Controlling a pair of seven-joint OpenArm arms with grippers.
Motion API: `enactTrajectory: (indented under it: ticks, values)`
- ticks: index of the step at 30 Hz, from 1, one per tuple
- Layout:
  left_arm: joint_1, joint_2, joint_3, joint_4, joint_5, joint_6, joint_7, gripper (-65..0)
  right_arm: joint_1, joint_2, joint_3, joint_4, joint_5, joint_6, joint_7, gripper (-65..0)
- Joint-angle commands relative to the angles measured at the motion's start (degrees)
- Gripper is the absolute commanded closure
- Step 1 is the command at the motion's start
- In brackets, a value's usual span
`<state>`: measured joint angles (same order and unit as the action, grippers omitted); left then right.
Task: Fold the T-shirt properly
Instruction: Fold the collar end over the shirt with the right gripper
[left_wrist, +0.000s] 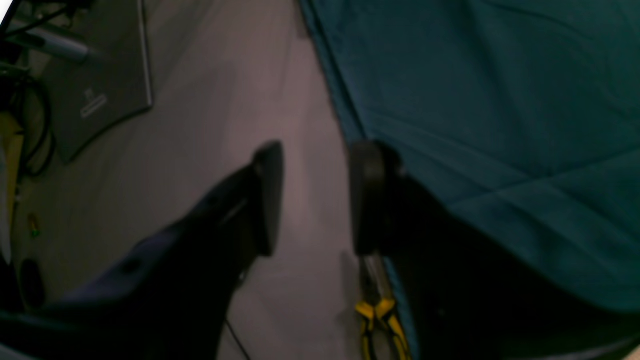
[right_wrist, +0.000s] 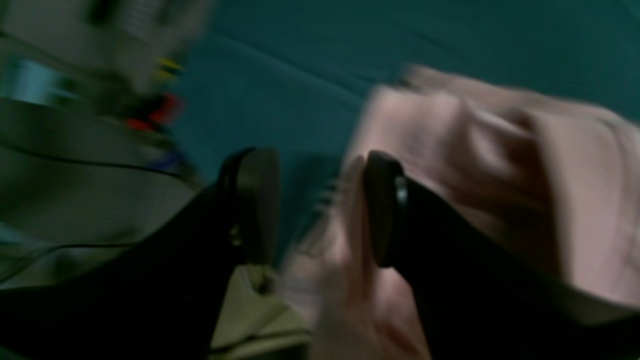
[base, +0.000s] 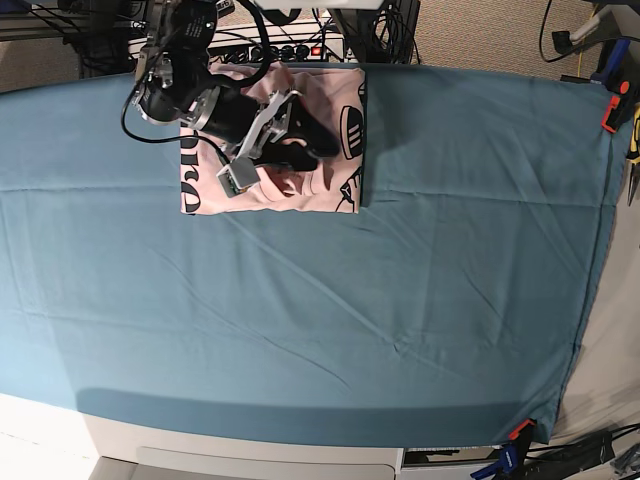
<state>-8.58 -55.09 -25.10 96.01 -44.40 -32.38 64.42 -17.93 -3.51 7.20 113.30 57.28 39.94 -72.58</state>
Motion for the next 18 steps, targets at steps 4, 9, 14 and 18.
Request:
enactTrajectory:
  ticks: [4,9,14,18]
  values:
    - [-1.1,-1.9,-0.6,0.6,-0.2,0.4,-1.0,-23.7,0.3,0.0,-0.1,1.1,14.1,0.1,-3.3,-28.4]
    - [-1.1,-1.9,-0.6,0.6,-0.2,0.4,-1.0,-23.7,0.3,0.0,-0.1,1.1,25.0,0.1,-7.4,-28.3]
    - [-1.1,-1.9,-0.6,0.5,-0.2,0.4,-1.0,-23.7,0.6,0.0,1.6,6.6,27.7,0.1,-7.4,-28.3]
    - [-1.0,-1.9,-0.6,0.3,-0.2,0.4,-1.0,-23.7,0.5,0.0,7.7,16.8,27.7,0.1,-7.4,-28.3]
